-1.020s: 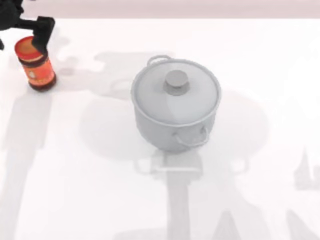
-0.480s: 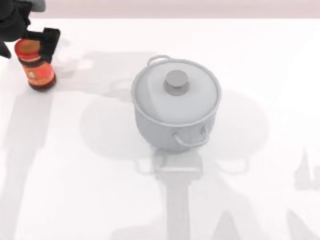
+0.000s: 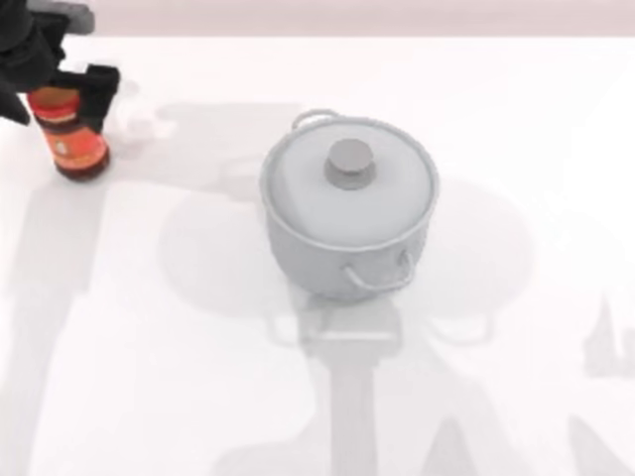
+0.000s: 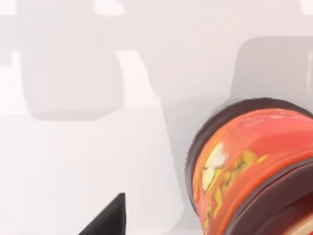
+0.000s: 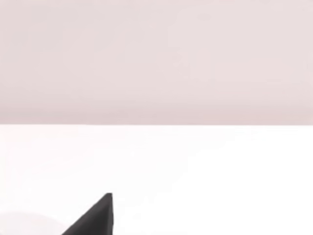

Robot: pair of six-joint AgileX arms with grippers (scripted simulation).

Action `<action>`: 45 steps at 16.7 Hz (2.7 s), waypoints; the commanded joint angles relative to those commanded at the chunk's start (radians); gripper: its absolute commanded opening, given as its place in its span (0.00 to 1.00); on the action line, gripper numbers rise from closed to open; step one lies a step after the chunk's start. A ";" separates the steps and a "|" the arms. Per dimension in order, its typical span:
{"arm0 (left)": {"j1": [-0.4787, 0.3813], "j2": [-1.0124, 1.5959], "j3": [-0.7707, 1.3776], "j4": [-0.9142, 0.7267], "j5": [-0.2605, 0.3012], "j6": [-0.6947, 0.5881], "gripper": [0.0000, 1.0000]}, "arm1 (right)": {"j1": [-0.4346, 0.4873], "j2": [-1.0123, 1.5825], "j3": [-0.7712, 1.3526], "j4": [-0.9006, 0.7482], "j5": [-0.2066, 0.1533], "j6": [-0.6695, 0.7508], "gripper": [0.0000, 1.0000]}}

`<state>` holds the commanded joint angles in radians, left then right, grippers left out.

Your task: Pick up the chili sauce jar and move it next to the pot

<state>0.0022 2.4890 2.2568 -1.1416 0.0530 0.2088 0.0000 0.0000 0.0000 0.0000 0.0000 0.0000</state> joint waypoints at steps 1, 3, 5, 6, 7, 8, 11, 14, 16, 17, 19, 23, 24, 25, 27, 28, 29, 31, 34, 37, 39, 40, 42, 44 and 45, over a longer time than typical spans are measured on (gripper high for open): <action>0.000 0.000 0.000 0.000 0.000 0.000 0.70 | 0.000 0.000 0.000 0.000 0.000 0.000 1.00; 0.000 0.000 0.000 0.000 0.000 0.000 0.55 | 0.000 0.000 0.000 0.000 0.000 0.000 1.00; 0.000 0.000 0.000 0.000 0.000 0.000 0.40 | 0.000 0.000 0.000 0.000 0.000 0.000 1.00; 0.000 0.000 0.000 0.000 0.000 0.000 0.32 | 0.000 0.000 0.000 0.000 0.000 0.000 1.00; 0.000 0.000 0.000 0.000 0.000 0.000 0.25 | 0.000 0.000 0.000 0.000 0.000 0.000 1.00; 0.000 0.000 0.000 0.000 0.000 0.000 0.17 | 0.000 0.000 0.000 0.000 0.000 0.000 1.00; 0.000 0.000 0.000 0.000 0.000 0.000 0.00 | 0.000 0.000 0.000 0.000 0.000 0.000 1.00; 0.000 0.000 0.000 0.000 0.000 0.000 0.00 | 0.000 0.000 0.000 0.000 0.000 0.000 1.00; 0.000 0.000 0.000 0.000 0.000 0.000 0.00 | 0.000 0.000 0.000 0.000 0.000 0.000 1.00; 0.000 0.000 0.000 0.000 0.000 0.000 0.00 | 0.000 0.000 0.000 0.000 0.000 0.000 1.00; 0.003 0.000 0.000 0.000 -0.001 0.002 0.00 | 0.000 0.000 0.000 0.000 0.000 0.000 1.00; 0.008 -0.073 -0.068 -0.011 0.000 0.002 0.00 | 0.000 0.000 0.000 0.000 0.000 0.000 1.00; 0.011 -0.117 -0.103 -0.018 -0.001 0.002 0.00 | 0.000 0.000 0.000 0.000 0.000 0.000 1.00; 0.015 -0.168 -0.143 -0.026 -0.001 0.002 0.00 | 0.000 0.000 0.000 0.000 0.000 0.000 1.00; 0.022 -0.281 -0.230 -0.044 -0.002 0.002 0.00 | 0.000 0.000 0.000 0.000 0.000 0.000 1.00; 0.025 -0.336 -0.273 -0.053 -0.003 0.003 0.00 | 0.000 0.000 0.000 0.000 0.000 0.000 1.00; 0.028 -0.386 -0.313 -0.061 -0.003 0.004 0.00 | 0.000 0.000 0.000 0.000 0.000 0.000 1.00; 0.032 -0.457 -0.375 -0.076 -0.004 0.006 0.00 | 0.000 0.000 0.000 0.000 0.000 0.000 1.00; 0.034 -0.485 -0.403 -0.082 -0.004 0.007 0.00 | 0.000 0.000 0.000 0.000 0.000 0.000 1.00; 0.028 -0.482 -0.399 -0.081 -0.005 0.009 0.00 | 0.000 0.000 0.000 0.000 0.000 0.000 1.00; 0.016 -0.482 -0.405 -0.074 -0.008 -0.006 0.00 | 0.000 0.000 0.000 0.000 0.000 0.000 1.00; -0.002 -0.481 -0.415 -0.064 -0.014 -0.029 0.00 | 0.000 0.000 0.000 0.000 0.000 0.000 1.00; -0.053 -0.482 -0.446 -0.034 -0.031 -0.106 0.00 | 0.000 0.000 0.000 0.000 0.000 0.000 1.00; -0.120 -0.483 -0.490 0.005 -0.054 -0.217 0.00 | 0.000 0.000 0.000 0.000 0.000 0.000 1.00; -0.156 -0.484 -0.514 0.025 -0.067 -0.277 0.00 | 0.000 0.000 0.000 0.000 0.000 0.000 1.00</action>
<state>-0.1540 2.0053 1.7430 -1.1162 -0.0135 -0.0682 0.0000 0.0000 0.0000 0.0000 0.0000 0.0000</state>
